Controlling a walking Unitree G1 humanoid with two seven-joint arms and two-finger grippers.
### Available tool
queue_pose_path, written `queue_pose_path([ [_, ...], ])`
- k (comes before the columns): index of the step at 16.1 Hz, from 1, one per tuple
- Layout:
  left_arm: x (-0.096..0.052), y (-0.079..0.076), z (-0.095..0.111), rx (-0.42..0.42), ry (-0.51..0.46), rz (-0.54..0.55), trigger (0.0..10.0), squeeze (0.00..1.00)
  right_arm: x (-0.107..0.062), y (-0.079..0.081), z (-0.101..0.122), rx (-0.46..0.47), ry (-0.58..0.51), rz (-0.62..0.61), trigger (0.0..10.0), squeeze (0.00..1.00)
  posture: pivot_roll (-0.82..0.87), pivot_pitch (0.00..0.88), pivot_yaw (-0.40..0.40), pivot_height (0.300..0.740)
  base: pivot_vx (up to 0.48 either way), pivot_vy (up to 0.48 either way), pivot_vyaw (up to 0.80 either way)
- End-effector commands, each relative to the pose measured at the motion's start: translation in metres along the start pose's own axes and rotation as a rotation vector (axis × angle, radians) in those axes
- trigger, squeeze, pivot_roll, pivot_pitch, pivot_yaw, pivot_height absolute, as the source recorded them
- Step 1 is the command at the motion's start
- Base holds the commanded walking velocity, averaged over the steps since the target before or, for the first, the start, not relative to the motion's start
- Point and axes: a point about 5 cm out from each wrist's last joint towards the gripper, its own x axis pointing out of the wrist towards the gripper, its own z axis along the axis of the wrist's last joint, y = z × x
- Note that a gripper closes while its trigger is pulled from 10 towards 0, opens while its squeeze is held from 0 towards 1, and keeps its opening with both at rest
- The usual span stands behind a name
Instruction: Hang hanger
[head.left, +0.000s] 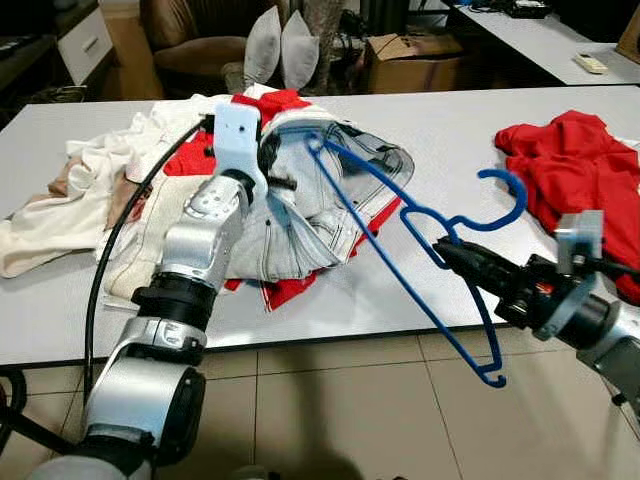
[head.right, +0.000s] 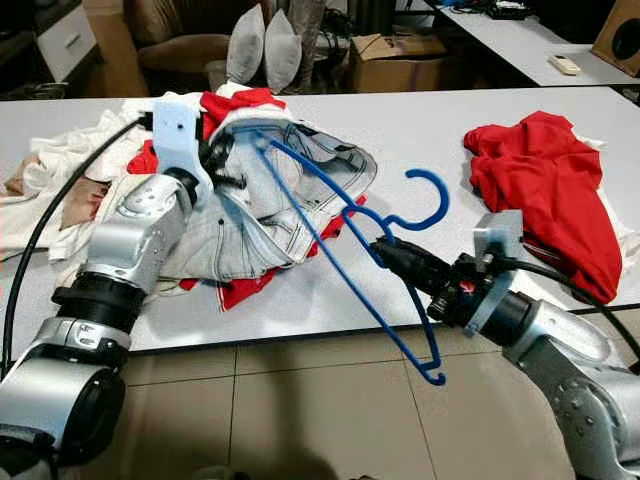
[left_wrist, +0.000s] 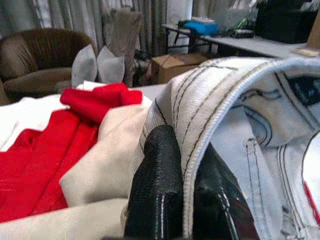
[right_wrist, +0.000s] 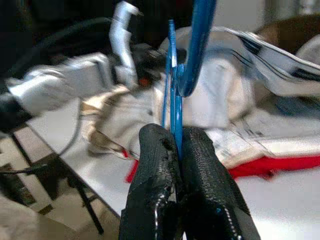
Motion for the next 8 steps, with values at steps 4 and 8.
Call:
queue_pose_path([
  [4,0.003,-0.029,0.025,-0.105,-0.09,-0.134,0.0,0.0,0.009,0.006,-0.01,0.031,0.013,0.012,10.0,0.0,-0.09,0.0,0.034,0.74,0.0,0.0,0.0],
  [8,0.004,-0.023,0.04,-0.164,-0.131,-0.143,0.0,0.0,0.009,0.001,-0.027,0.038,0.11,-0.025,10.0,0.0,-0.08,0.0,0.032,0.74,0.0,0.0,0.0],
])
